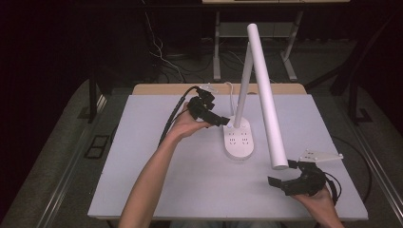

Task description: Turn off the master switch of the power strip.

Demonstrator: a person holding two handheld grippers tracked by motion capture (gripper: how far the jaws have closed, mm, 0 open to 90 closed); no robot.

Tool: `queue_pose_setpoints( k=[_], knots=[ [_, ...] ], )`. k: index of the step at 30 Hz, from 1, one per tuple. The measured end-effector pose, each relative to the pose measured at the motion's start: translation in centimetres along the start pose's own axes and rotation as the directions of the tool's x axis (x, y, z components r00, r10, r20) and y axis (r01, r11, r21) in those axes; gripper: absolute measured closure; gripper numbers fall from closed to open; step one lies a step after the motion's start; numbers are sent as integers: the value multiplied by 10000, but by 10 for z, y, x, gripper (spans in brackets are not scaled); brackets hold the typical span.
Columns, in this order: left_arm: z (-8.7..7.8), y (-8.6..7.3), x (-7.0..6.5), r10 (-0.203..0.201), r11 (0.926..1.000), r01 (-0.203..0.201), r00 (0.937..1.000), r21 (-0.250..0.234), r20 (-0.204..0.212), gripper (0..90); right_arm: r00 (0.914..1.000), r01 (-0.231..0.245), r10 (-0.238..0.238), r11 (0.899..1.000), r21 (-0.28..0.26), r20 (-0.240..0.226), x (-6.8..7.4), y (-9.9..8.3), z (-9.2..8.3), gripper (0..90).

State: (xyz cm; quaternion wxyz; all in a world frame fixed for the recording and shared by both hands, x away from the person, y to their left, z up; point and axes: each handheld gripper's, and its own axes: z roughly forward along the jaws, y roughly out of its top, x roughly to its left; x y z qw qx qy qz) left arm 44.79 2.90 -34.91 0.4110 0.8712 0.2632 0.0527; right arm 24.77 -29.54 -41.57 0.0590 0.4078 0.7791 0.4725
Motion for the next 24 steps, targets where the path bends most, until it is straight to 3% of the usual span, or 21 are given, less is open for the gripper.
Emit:
queue_pose_setpoints(
  k=[8, 18, 24],
  knots=[
    [11, 1, 8, -470, 9988, 466, 9985, -169, -276, 111, 10000, -22, 22, 10000, 2, -20, 0, 0, 0, 0],
    [25, -4, 16, -1212, 9919, 1204, 9925, -399, -185, 152, 10000, -9, 9, 10000, -20, -48, 0, 0, -1, 0],
    [33, -8, 19, -1310, 9908, 1311, 9914, -339, 39, 173, 9999, -117, 117, 9999, -23, -42, -1, 0, -2, 0]
  ],
)
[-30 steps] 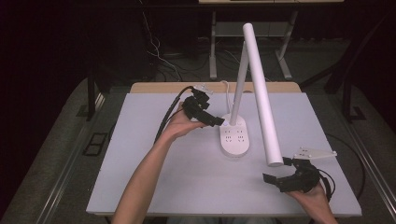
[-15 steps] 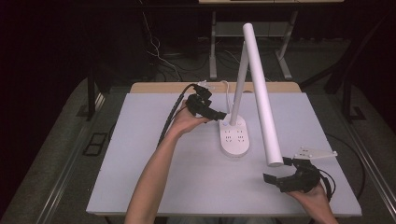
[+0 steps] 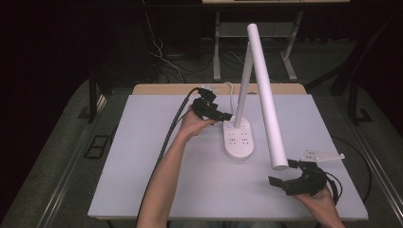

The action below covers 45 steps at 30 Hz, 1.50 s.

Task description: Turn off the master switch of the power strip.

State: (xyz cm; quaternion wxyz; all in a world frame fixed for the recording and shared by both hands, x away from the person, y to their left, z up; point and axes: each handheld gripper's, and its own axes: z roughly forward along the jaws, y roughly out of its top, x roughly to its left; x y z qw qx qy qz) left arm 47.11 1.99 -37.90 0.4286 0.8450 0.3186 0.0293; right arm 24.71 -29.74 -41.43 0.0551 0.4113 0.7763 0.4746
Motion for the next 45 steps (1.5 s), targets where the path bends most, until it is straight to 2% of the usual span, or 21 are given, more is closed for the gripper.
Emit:
queue_pose_setpoints(
  k=[12, 19, 22, 25, 26, 28, 30, 31, 36, 40, 42, 43, 45],
  knots=[
    [10, -6, 1, -24, 10000, 23, 9999, 91, 145, 271, 10000, 49, -48, 10000, 33, -65, 0, 0, 0, 0],
    [17, -13, 3, -396, 9991, 397, 9992, -111, 108, 363, 10000, 51, -50, 10000, 30, -76, 0, 0, 0, 0],
    [20, -14, 3, -487, 9987, 488, 9988, -177, 80, 406, 10000, 59, -59, 10000, 43, -71, -1, 0, 1, 0],
    [21, -15, 4, -393, 9991, 394, 9992, -155, 90, 447, 10000, 63, -63, 10000, 34, -74, -1, 0, 0, 0],
    [22, -15, 3, -494, 9986, 496, 9987, -192, 107, 462, 10000, 71, -71, 10000, 38, -66, -1, 0, 0, 0],
    [23, -15, 3, -234, 9997, 235, 9996, -34, 168, 494, 10000, 67, -67, 10000, 38, -69, -1, 0, 0, 0],
    [24, -16, 2, -147, 9999, 148, 9997, -13, 211, 522, 10000, 72, -72, 10000, 47, -62, -1, 0, 1, 0],
    [23, -15, 3, 53, 9998, -58, 9996, 190, 273, 544, 10000, 76, -76, 10000, 49, -63, -1, 0, 1, 0],
    [27, -16, -1, 18, 10000, -21, 9995, 74, 313, 676, 9999, 79, -79, 10000, 48, -68, -1, 0, 1, 0],
    [29, -17, 1, 52, 9998, -58, 9995, 180, 320, 729, 9999, 92, -92, 9999, 41, -61, 0, 0, 1, 0],
    [30, -17, 0, -102, 9999, 98, 9992, 121, 380, 769, 9999, 98, -97, 9999, 48, -57, -1, 0, 1, 0],
    [30, -18, 1, 25, 9998, -33, 9992, 204, 391, 791, 9999, 93, -93, 9999, 53, -55, -1, 0, 1, 0],
    [31, -18, 0, 30, 9998, -39, 9989, 199, 463, 836, 9999, 96, -96, 9999, 52, -59, -1, 0, 1, 0]
  ],
)
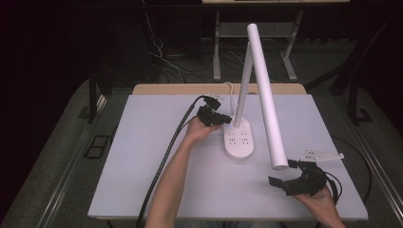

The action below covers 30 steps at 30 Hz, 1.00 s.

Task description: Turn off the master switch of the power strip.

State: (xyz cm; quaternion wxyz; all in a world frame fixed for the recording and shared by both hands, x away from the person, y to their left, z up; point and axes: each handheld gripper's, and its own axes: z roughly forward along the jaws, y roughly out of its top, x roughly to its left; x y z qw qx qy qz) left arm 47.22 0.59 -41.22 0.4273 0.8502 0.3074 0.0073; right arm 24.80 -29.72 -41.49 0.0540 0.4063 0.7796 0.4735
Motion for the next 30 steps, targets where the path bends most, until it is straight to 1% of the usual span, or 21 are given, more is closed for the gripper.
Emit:
queue_pose_setpoints(
  k=[2, 3, 4, 5, 6, 7, 10, 12, 14, 16, 20, 21, 22, 23, 26, 27, 30],
  knots=[
    [0, 0, 0, 15, 10000, -15, 10000, 11, 14, 888, 10000, 10, -10, 10000, 1, 3, 0, 0, 0, 0],
    [0, 0, 0, 79, 9999, -79, 10000, 96, 25, 898, 10000, 6, -6, 10000, -3, 0, 0, 0, 0, 0],
    [2, 0, -2, -93, 9999, 93, 10000, -58, 14, 900, 10000, 8, -8, 10000, -3, 2, 0, 0, 0, 0],
    [3, -1, -3, -125, 9999, 125, 9999, -72, -21, 900, 10000, 2, -2, 10000, -11, -1, 0, 0, 0, 0],
    [3, -1, -2, -16, 10000, 16, 10000, 18, -31, 900, 10000, 0, 0, 10000, -6, 2, 0, 0, 0, 0],
    [4, -1, -3, -26, 10000, 26, 10000, 64, -69, 900, 10000, -5, 5, 10000, -2, -5, 0, 0, 0, 0],
    [6, -2, -2, 116, 9997, -114, 9999, 229, -74, 900, 10000, -1, 1, 10000, -6, 0, 1, 0, 0, 0],
    [8, -3, -3, 38, 9998, -36, 9999, 204, -98, 900, 10000, 28, -28, 10000, -14, 4, 0, 0, 0, 0],
    [10, -3, -3, 41, 9997, -38, 9999, 221, -134, 900, 10000, 3, -3, 10000, 4, -3, 0, 0, 0, 0],
    [12, -4, -3, 128, 9992, -121, 9997, 369, -193, 900, 10000, 6, -6, 10000, 7, -5, 0, 0, 0, 0],
    [12, -5, -2, 1, 9994, 4, 9999, 341, -156, 900, 10000, 52, -52, 10000, -3, 7, 0, 0, 1, 0],
    [13, -5, -1, -14, 9993, 21, 9998, 375, -187, 900, 10000, 51, -51, 10000, -3, 8, 0, 0, 1, 0],
    [13, -5, -2, -111, 9990, 121, 9997, 432, -233, 900, 10000, 53, -53, 10000, -4, 10, 0, 0, 1, 0],
    [14, -5, -2, -28, 9987, 39, 9997, 514, -232, 900, 10000, 19, -19, 10000, 13, 1, 1, 0, 0, 0],
    [15, -6, -3, -307, 9987, 317, 9992, 411, -239, 900, 10000, 79, -79, 10000, -8, 19, 0, 0, 0, 0],
    [15, -5, -2, -372, 9983, 382, 9991, 436, -217, 900, 10000, 27, -27, 10000, 8, 13, 1, 0, 0, 0],
    [15, -6, 0, -534, 9977, 542, 9983, 409, -212, 900, 9999, 106, -106, 9999, 11, 25, 1, 0, 0, 0]
  ],
)
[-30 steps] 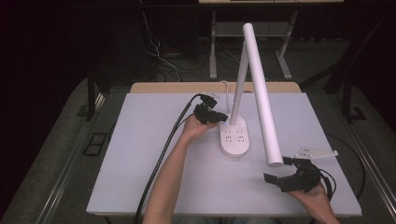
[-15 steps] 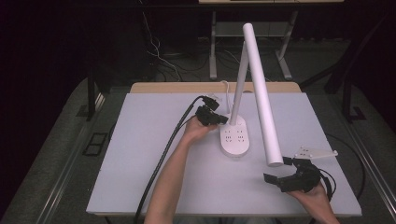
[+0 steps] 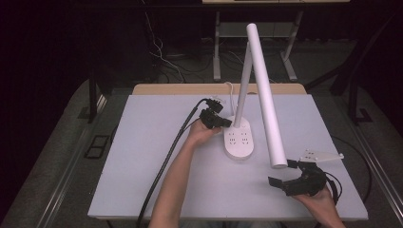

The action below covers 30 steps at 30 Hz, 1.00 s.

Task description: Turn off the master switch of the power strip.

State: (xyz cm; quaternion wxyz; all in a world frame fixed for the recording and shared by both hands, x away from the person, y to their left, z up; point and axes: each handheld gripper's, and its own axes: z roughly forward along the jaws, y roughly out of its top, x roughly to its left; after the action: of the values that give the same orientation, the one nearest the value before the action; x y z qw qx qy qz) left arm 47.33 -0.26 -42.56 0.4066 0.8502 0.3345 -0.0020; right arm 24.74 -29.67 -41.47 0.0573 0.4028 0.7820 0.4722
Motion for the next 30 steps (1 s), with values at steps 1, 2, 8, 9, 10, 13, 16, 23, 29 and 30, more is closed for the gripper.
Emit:
queue_pose_setpoints(
  k=[1, 2, 8, 9, 10, 13, 16, 23, 29, 30],
  knots=[
    [1, 0, 0, -109, 9999, 109, 9999, -65, -16, 900, 10000, -16, 16, 10000, -28, 2, 0, 0, 0, 0],
    [1, 0, -1, -199, 9998, 199, 9998, -19, -15, 900, 10000, -17, 17, 10000, -31, 0, 0, 0, 0, 0],
    [5, 2, -3, -43, 9998, 34, 9990, -212, -435, 900, 10000, -33, 33, 10000, -47, 12, 1, 0, -1, 0],
    [6, 3, -5, -98, 9997, 87, 9986, -210, -510, 900, 10000, -9, 9, 10000, -63, 13, 1, 0, -1, 0],
    [6, 4, -5, -91, 9999, 85, 9984, -107, -552, 900, 10000, -4, 4, 10000, -66, 14, 1, 0, -1, 0],
    [6, 4, -5, -167, 9998, 163, 9984, -90, -547, 900, 10000, -30, 30, 9999, -100, 7, 1, -1, -2, 0],
    [6, 4, -6, -148, 9999, 142, 9981, -89, -595, 900, 10000, -41, 42, 10000, -82, 24, 0, -1, -3, 0],
    [5, 4, -7, -155, 9998, 149, 9977, -91, -666, 900, 10000, -67, 67, 9999, -104, 42, -1, -1, -2, 0],
    [5, 0, -6, -349, 9989, 330, 9975, -323, -614, 900, 9999, -114, 115, 9999, -119, 36, 0, -1, -3, 0],
    [4, -1, -6, -282, 9993, 265, 9977, -275, -614, 900, 9999, -108, 108, 9999, -122, 40, 0, -1, -3, 0]
  ],
)
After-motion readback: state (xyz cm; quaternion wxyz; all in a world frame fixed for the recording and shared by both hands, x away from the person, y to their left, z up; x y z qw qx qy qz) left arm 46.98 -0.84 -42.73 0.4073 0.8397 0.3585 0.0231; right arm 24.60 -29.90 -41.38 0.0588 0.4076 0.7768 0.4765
